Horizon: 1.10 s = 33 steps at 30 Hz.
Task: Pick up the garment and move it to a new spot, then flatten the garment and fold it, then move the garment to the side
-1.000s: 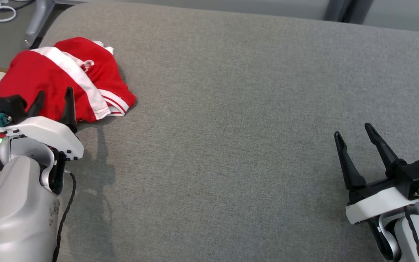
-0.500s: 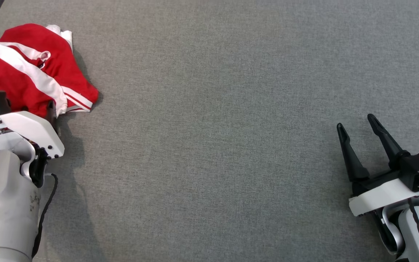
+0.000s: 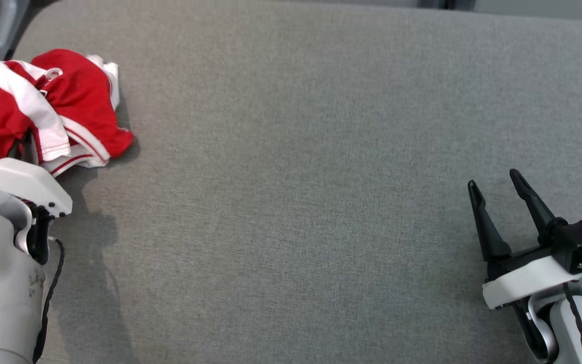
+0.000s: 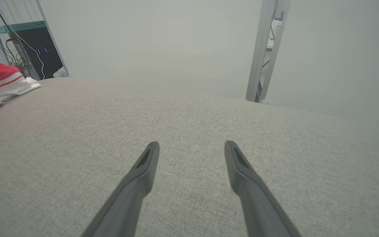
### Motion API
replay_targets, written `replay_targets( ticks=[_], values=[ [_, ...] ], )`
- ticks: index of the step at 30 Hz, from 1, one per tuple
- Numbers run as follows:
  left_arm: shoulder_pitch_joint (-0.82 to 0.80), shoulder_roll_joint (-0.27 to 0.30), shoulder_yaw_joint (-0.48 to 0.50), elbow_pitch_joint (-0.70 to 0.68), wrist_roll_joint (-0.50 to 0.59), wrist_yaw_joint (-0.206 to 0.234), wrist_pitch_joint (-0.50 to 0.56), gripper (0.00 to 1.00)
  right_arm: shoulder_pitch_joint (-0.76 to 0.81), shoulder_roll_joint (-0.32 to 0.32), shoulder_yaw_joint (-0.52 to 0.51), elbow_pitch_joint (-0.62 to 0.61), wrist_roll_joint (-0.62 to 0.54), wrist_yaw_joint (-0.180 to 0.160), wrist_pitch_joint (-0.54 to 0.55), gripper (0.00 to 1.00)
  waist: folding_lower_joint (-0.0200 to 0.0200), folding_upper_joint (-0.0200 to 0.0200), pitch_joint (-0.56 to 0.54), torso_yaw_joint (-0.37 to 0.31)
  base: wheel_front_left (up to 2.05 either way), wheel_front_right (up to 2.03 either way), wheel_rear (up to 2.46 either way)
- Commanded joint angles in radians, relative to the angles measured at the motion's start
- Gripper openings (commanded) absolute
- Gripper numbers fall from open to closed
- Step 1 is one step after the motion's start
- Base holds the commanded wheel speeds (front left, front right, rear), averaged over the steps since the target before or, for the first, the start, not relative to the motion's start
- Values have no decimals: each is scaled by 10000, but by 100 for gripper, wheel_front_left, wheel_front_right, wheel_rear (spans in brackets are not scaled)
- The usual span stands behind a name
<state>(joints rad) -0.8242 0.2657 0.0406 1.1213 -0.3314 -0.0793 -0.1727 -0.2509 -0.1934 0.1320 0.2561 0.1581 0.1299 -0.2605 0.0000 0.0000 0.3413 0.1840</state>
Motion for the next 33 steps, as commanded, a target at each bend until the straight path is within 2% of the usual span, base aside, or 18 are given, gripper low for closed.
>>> replay_targets(
  ticks=[1, 8, 16, 20, 27, 31, 33],
  values=[
    [151, 77, 29, -106, -39, -45, -166, 0, 141, -8, -87, 14, -18, 16, -67, 100, 0, 0, -488, 65, 0, 0, 0],
    [1183, 231, 71, -1159, -32, 0, -779, 0, 685, 379, -389, -25, -101, 16, -65, 100, 0, 0, -1748, 150, 0, 0, 0],
    [3362, 114, 226, -3912, -88, 431, -826, 0, 1391, 737, -753, -70, -210, 16, -67, 100, 0, 0, -2924, 114, 0, 0, 0],
    [4696, -25, 214, -6014, -26, 862, -326, 0, 1616, 867, -864, -151, -234, 16, -67, 100, 0, 0, -3257, -13, 0, 0, 0],
    [7052, -441, -112, -10035, 183, 1713, 1141, 0, 1789, 1028, -994, -373, -298, 16, 42, 100, 0, 0, -3458, -549, 0, 0, 0],
    [7887, -808, -595, -11290, 320, 1968, 1790, 0, 1695, 1024, -928, -482, -364, 16, 137, 100, 0, 0, -3376, -1120, 0, 0, 0],
    [8095, -977, -880, -11408, 309, 1883, 1955, 0, 1613, 977, -893, -572, -364, 16, 201, 100, 0, 0, -3268, -1442, 0, 0, 0]
  ],
)
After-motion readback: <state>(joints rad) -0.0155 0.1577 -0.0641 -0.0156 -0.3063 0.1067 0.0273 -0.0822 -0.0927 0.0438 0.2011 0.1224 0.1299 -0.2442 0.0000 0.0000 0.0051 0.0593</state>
